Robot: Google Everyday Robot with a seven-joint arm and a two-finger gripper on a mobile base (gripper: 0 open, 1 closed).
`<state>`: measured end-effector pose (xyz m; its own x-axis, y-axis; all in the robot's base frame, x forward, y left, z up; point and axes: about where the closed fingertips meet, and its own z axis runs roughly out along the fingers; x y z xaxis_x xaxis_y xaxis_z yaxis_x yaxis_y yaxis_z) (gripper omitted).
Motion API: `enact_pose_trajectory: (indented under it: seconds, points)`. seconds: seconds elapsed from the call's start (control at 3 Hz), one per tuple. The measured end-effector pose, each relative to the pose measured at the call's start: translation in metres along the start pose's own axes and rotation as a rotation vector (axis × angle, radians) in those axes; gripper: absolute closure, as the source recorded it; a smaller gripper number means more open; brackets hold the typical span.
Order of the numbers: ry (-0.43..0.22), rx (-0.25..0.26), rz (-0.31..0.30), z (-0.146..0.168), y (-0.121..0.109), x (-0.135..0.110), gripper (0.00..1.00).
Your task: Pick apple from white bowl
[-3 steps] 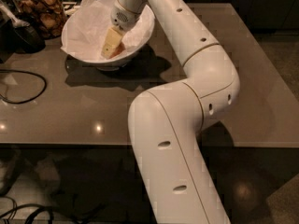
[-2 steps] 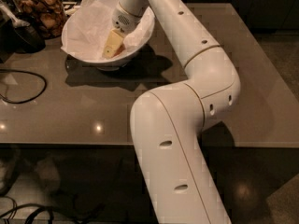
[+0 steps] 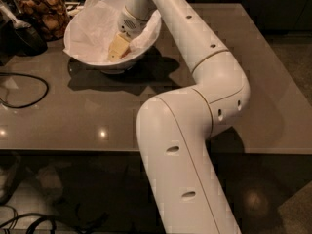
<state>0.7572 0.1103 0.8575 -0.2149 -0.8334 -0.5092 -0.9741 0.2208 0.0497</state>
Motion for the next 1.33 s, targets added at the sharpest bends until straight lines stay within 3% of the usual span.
enact_pose_trajectory:
  seconds: [0.33, 1.0, 1.33]
  points:
    - [0.0, 0.0, 0.0, 0.0, 0.0, 0.0, 0.39]
    - [0.0, 0.0, 0.0, 0.0, 0.0, 0.0, 0.87]
    - [0.0, 0.0, 0.0, 0.0, 0.0, -0.0001, 1.0]
